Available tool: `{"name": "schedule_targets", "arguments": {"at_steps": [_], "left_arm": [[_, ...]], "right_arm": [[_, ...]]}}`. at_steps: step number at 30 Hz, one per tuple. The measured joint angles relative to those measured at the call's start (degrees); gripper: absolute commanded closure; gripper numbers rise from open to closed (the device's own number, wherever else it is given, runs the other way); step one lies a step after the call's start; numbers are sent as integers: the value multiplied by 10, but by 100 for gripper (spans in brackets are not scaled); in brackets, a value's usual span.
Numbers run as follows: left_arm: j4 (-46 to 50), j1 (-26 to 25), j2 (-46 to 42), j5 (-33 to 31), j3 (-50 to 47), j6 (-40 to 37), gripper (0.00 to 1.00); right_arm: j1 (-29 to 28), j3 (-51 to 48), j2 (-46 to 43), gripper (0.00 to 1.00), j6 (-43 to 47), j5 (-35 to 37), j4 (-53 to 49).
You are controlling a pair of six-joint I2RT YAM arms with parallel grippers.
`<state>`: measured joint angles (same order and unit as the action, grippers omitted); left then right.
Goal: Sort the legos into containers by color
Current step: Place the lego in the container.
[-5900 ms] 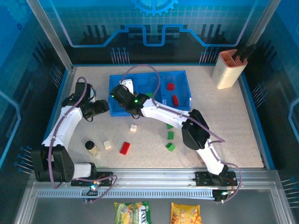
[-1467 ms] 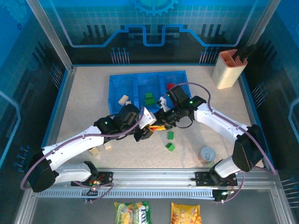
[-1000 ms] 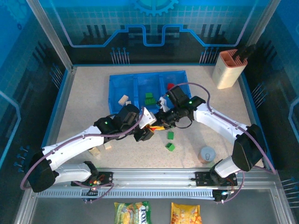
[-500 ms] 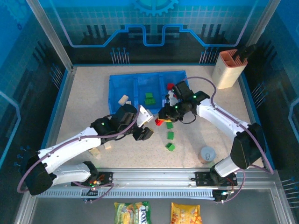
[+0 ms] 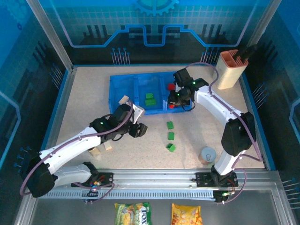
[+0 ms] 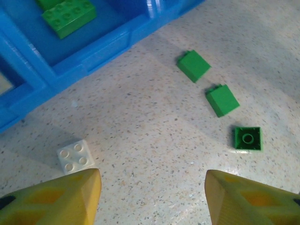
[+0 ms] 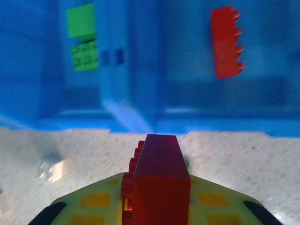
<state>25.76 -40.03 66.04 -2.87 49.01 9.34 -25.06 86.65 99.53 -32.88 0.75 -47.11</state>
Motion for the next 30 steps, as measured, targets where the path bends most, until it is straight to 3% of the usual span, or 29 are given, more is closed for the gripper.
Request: {"name": "schedule_targets", "arguments": {"at_steps": [11,30], "left_arm": [[14,28,20,-3,0,50,39],[26,33,25,9,-5,65,40]], "right_arm": [[11,66,103,73,42,73,43],[39,198,275,72,54,86,123]]}}
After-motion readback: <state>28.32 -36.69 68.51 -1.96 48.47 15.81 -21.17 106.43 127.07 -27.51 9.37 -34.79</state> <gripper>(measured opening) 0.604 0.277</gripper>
